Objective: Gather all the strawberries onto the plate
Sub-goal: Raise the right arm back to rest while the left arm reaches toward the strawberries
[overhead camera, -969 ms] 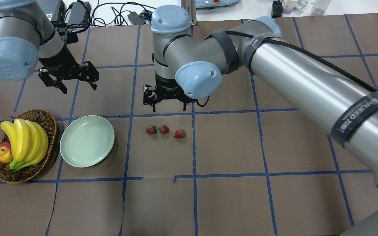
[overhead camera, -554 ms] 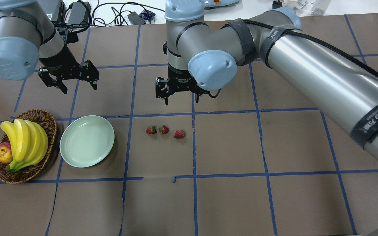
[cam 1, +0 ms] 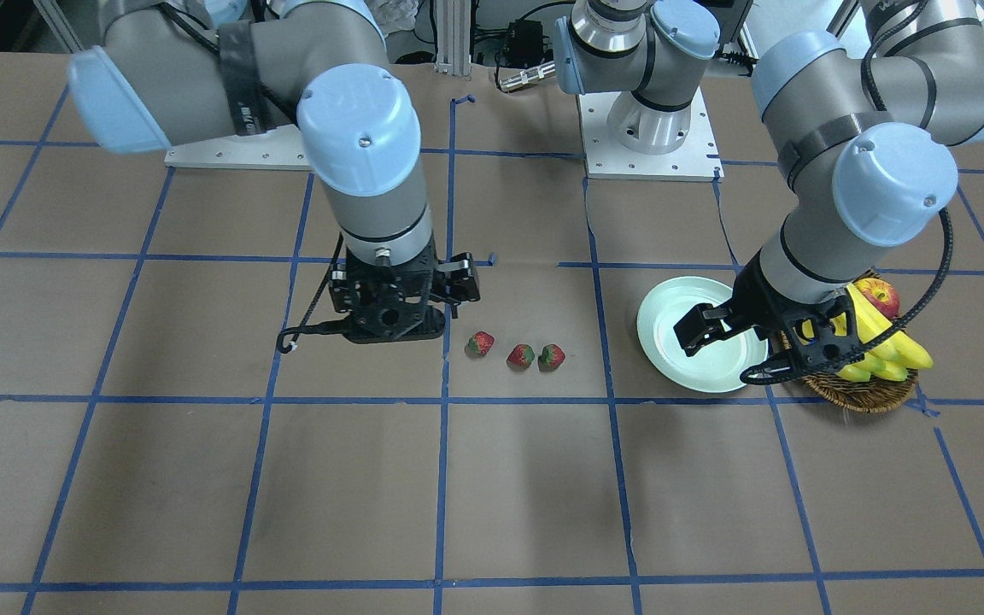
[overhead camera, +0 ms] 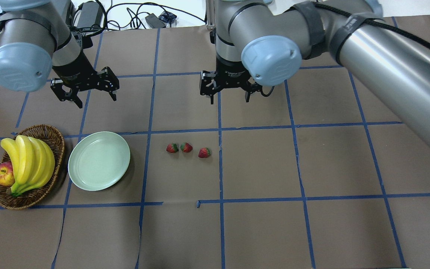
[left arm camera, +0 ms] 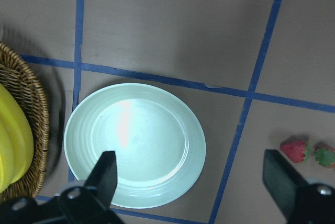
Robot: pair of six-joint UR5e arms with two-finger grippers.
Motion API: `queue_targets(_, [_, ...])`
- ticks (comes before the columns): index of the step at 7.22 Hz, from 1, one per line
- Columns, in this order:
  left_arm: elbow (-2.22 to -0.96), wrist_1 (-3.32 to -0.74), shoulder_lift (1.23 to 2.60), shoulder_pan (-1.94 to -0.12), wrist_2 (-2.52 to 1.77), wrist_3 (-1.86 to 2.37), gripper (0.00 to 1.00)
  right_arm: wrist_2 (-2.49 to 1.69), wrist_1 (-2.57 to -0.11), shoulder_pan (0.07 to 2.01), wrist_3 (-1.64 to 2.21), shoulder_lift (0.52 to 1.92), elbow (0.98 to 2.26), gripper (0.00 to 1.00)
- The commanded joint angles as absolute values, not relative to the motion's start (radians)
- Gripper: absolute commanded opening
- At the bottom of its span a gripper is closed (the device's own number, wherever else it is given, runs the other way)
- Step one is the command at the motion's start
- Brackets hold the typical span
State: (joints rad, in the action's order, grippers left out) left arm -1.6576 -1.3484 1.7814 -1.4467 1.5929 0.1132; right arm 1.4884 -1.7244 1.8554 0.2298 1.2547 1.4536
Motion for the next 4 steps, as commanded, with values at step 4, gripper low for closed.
queue_targets(4, [-1.661,-1.336,1.854,-1.597,1.537,0.23,1.0,1.612,-1.623,1.68,0.103,1.362,1.457,1.0])
